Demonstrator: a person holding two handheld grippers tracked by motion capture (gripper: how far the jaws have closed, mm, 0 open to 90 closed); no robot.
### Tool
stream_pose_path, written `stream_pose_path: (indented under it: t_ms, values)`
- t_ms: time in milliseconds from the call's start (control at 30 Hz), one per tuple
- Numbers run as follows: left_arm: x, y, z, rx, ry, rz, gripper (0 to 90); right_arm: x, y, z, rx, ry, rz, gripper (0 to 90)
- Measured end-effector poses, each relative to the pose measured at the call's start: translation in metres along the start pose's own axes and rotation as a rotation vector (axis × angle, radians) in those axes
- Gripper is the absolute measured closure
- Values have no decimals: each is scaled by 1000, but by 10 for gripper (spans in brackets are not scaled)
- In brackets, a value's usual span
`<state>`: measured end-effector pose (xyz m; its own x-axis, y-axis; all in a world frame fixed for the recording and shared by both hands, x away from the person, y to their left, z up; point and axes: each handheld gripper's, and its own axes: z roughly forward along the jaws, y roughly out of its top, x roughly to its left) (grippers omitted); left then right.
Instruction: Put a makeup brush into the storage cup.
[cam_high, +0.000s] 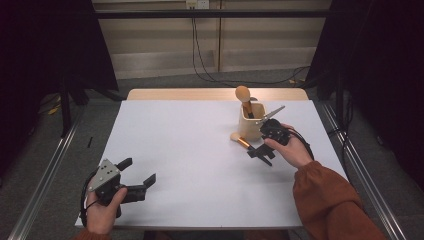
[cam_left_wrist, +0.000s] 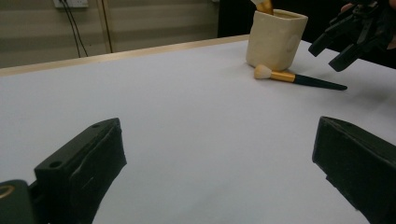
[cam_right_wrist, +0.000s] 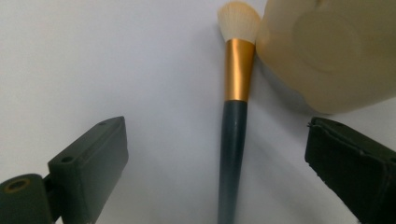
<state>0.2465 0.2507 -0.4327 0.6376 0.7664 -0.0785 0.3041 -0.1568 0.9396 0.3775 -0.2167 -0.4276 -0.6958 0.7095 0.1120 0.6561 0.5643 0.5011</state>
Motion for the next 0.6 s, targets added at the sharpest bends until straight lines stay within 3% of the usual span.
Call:
stream_pose_path:
  t_ms: [300, 600]
  values:
    - [1, 0, 0, 3, 0, 6, 22, 0, 8, 6, 137, 9, -54, 63]
    - [0, 0, 0, 6, 0, 5, 22, -1, 11, 12, 196, 14, -97, 45]
